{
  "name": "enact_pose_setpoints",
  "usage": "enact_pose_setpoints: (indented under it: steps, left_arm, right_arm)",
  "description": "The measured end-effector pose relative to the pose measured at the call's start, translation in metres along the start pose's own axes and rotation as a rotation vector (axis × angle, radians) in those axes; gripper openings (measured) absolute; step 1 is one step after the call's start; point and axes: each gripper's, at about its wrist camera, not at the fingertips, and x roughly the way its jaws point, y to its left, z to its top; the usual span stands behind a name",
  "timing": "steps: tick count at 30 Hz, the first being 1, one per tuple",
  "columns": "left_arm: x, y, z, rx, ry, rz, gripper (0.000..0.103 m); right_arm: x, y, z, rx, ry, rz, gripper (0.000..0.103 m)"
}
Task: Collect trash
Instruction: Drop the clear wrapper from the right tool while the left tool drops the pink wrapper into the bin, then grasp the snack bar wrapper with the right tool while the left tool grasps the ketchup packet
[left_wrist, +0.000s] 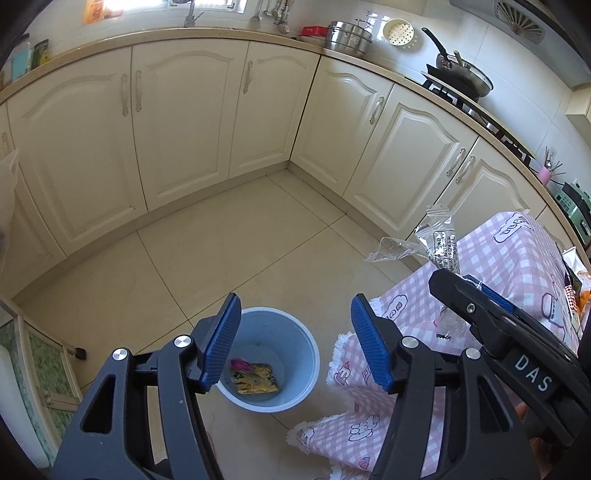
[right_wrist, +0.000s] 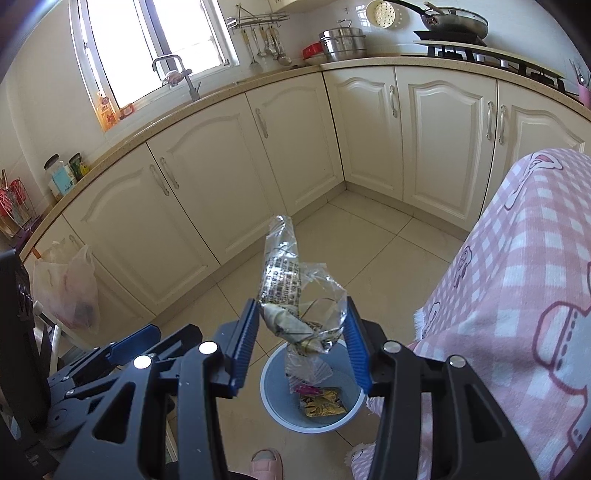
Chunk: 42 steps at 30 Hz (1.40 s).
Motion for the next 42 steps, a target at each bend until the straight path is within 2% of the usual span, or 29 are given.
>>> enact_pose_setpoints:
  steps: [8, 10, 12, 17, 23, 29, 37, 42]
  left_arm:
    - [-0.005, 0.015, 0.002, -0.028, -0.018, 0.036, 0.062]
    - [-0.008, 0.016, 0.004, -0.032, -0.027, 0.038, 0.064]
    - [-0.011, 0.017, 0.006, -0.033, -0.040, 0.041, 0.065]
    - [-0.017, 0.013, 0.010, -0.032, -0.057, 0.040, 0.066]
    - [-0.030, -0.001, 0.011, -0.012, -0.075, 0.010, 0.066]
    - [-0.055, -0.037, 0.012, 0.040, -0.111, -0.054, 0.067]
    - [-0.091, -0.120, -0.002, 0.181, -0.140, -0.176, 0.070]
    - [-0.105, -0.171, -0.018, 0.273, -0.127, -0.259, 0.071]
  right_arm:
    - [0.011, 0.007, 0.007, 0.008, -0.015, 0.025, 0.048]
    - [0.011, 0.010, 0.011, 0.020, -0.036, 0.050, 0.051]
    - [0.011, 0.012, 0.015, 0.023, -0.057, 0.057, 0.063]
    - [0.007, 0.016, 0.020, 0.016, -0.074, 0.057, 0.063]
    - [-0.018, 0.006, 0.019, 0.016, -0.101, 0.006, 0.063]
    - [-0.072, -0.019, 0.016, 0.025, -0.175, -0.071, 0.063]
    - [-0.164, -0.073, 0.001, 0.074, -0.277, -0.180, 0.063]
    - [-0.222, -0.118, -0.021, 0.116, -0.316, -0.313, 0.064]
